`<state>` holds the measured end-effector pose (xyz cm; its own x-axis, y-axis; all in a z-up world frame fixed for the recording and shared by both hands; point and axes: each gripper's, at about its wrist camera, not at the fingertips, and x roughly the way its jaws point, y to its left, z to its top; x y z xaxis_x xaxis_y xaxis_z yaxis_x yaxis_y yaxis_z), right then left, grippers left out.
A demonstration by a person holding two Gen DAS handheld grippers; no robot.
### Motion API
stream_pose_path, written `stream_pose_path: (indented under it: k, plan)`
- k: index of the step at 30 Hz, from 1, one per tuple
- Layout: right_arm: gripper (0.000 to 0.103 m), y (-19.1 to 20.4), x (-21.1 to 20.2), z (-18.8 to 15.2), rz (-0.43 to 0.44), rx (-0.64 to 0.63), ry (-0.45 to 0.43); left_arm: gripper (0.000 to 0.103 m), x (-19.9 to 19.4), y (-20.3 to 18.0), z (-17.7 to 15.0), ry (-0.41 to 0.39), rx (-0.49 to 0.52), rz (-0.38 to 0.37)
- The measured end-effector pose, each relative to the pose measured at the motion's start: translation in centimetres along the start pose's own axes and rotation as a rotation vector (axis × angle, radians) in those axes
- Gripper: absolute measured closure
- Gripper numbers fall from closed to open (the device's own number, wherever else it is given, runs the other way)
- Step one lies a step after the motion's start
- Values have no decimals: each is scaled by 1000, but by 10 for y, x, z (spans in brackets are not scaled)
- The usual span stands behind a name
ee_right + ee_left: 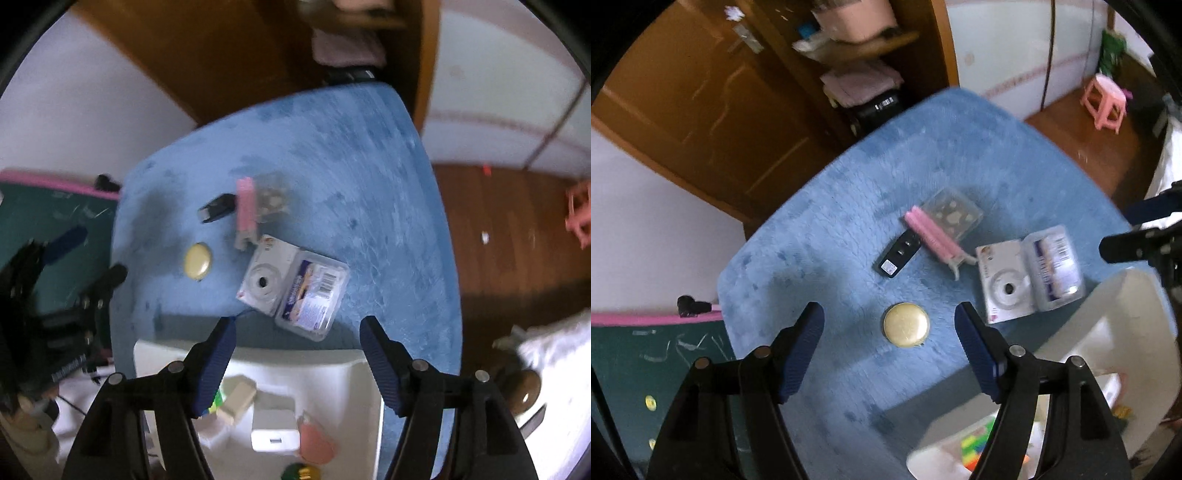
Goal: Organize rigid objects
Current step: 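Move both grippers back over the remaining items on the table, then grasp the black charger with the left gripper while the right gripper grasps the clear labelled box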
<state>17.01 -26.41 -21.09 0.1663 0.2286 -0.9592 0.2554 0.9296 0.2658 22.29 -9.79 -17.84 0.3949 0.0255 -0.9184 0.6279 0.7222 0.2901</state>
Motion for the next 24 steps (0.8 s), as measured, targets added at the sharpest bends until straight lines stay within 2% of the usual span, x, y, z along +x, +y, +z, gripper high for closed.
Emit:
stream_pose_path:
  k: [5,9,16,21,24]
  plan:
    - [33,-15,52,18,5,144,108,27,56,5,10,90,8,16]
    - [33,-20,83,23,8,216,159,27,93,9,17,153,10,-1]
    - [33,-17,116,29,-21,271,209,27,121,10,23,178,44,0]
    - [33,-17,124,30,-62,269,219,27,132,11,32,179,47,-17]
    - [33,-19,124,29,-56,277,219,27,139,8,37,179,57,-22]
